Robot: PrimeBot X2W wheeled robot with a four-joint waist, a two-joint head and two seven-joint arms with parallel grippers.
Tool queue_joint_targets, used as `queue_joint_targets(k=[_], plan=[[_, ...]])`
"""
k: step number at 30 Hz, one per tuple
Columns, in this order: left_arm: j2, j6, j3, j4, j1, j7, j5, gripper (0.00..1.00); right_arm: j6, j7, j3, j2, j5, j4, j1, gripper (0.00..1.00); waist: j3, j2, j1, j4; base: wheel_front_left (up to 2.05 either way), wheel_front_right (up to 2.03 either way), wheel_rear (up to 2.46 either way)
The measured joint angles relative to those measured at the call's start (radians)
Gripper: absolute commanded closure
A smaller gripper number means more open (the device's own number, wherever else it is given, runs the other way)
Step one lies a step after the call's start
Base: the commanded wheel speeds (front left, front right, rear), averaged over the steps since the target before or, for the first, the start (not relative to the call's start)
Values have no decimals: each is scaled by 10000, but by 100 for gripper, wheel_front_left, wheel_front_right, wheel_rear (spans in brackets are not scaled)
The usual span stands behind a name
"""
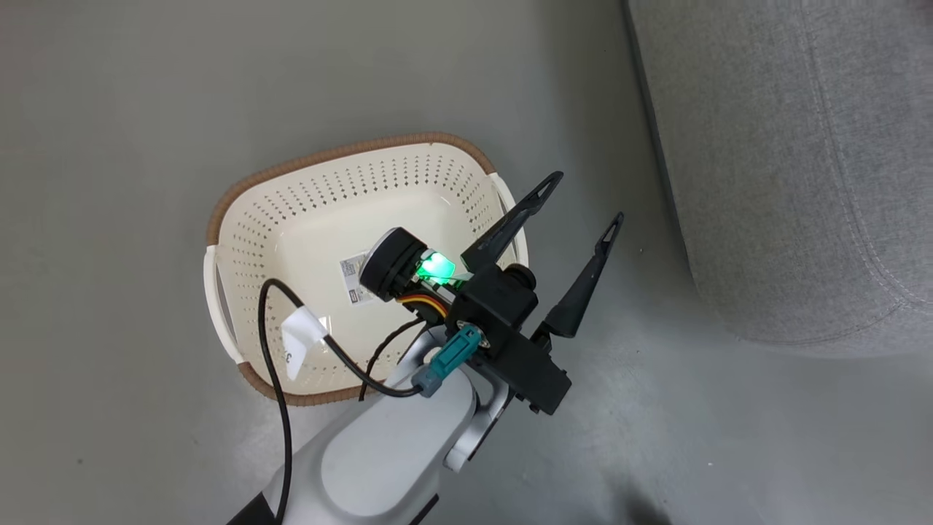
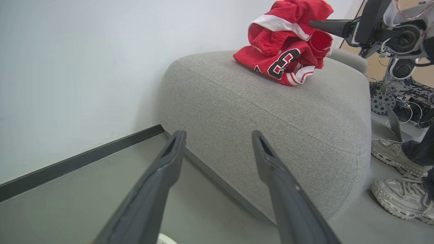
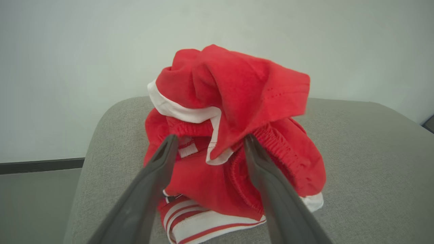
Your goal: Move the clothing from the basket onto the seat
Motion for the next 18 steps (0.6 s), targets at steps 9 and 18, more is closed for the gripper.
queue_joint_targets(k=[9, 18], plan=[[-23, 0, 564, 207, 678, 0, -242, 0, 0, 0, 207, 570, 90, -1235, 1335, 0, -1038, 0, 0, 98, 0, 0, 0], [-54, 0, 1534, 439, 1758, 0, -274, 0, 0, 2, 199, 905, 263, -2295, 2754, 0, -2157, -1, -2, 559, 0, 0, 0]])
